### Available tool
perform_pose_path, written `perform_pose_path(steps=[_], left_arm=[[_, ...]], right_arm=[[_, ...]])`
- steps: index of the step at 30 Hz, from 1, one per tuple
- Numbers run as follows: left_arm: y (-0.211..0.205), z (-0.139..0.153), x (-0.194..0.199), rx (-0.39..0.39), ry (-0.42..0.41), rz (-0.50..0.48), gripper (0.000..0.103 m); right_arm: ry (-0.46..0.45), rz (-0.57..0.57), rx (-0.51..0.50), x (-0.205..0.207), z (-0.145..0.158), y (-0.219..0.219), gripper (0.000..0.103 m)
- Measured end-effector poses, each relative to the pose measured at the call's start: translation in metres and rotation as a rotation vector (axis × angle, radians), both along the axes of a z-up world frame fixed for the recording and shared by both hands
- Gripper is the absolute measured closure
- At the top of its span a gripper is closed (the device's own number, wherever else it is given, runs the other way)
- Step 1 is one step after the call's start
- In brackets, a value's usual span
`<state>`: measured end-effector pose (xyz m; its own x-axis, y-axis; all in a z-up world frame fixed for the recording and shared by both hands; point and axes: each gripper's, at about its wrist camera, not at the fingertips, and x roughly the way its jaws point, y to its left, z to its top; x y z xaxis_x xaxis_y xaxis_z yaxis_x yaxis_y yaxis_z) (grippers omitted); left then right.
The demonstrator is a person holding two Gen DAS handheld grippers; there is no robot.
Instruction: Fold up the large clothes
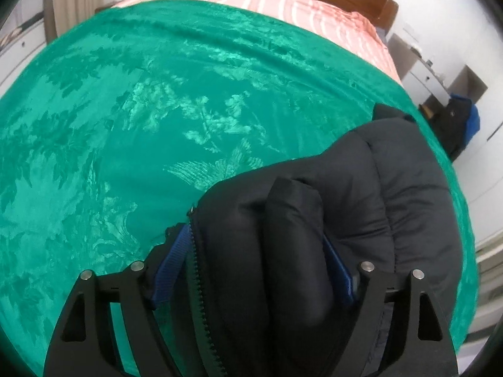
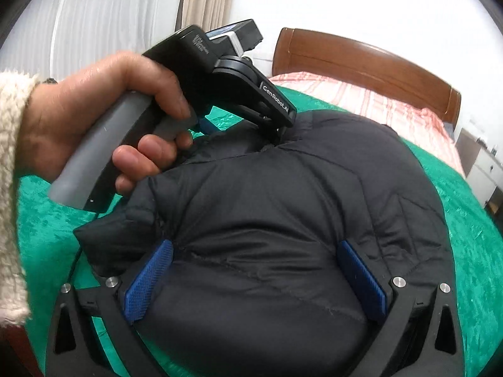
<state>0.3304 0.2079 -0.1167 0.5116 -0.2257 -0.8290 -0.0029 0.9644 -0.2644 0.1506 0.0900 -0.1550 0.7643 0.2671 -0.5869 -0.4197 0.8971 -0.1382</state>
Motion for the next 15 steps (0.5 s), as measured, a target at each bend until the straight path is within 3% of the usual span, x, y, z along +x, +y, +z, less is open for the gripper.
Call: perform_pose_path(steps=[4,9,15], left_arm=[[0.005,0.023,-0.018,-0.012,-0.038,0.010,0.015],[0.029,0.055,-0.064,-0.162,-0.096,-0.061,0.008],[0.046,0.041,-0.100,-0.289,-0.018,-0.212,0.007]], right_arm=[[-0.033,-0.056,0.124,-0.030,0.036,-0.032,0.001],[-0.090,-0.105,0.282,-0.068,0.073,-0.094,0.001],[0.050,-0.311,0.513,-0.044,0.068,-0.212,0.000]])
